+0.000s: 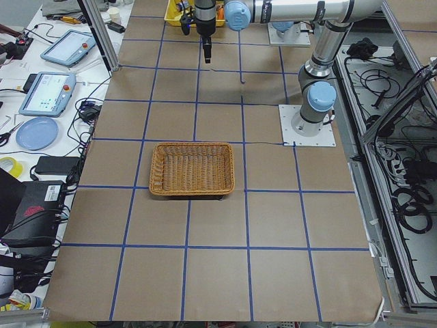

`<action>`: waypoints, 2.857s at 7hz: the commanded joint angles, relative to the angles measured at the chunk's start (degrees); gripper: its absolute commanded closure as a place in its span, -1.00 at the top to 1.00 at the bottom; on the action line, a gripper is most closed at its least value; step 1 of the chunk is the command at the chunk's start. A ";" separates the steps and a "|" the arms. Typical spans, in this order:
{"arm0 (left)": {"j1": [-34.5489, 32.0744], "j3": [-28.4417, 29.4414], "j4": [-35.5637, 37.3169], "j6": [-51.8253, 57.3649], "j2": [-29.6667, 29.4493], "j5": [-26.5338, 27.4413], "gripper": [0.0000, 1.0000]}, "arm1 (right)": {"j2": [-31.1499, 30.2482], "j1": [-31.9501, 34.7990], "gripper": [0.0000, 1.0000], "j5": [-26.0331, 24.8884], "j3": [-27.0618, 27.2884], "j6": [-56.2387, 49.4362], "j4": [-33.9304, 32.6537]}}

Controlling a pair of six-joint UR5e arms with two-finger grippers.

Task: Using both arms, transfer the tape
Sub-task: 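Lower the right gripper into the yellow basket onto the yellow tape roll, then grasp the tape roll rim with the right gripper and lift it, then carry the tape roll to the table center and set it down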

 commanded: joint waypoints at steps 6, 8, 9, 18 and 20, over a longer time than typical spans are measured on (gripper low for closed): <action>0.05 0.01 -0.02 0.00 0.09 0.00 1.00 | -5.47 6.40 -1.00 0.06 -11.21 5.81 7.33; 0.05 -0.08 -0.02 0.00 0.00 0.00 1.00 | -5.12 15.78 -1.00 0.15 -13.81 19.28 9.56; 0.05 -0.08 -0.11 0.00 0.17 0.08 1.00 | -4.95 22.10 -1.00 -0.02 -13.90 28.33 8.86; 0.14 -0.08 -0.02 0.00 0.18 0.08 1.00 | 13.77 48.00 -1.00 0.06 -21.98 63.14 0.42; -0.30 -0.08 -0.11 -0.09 0.17 0.17 1.00 | 14.13 48.00 0.25 -0.02 -22.07 62.61 0.33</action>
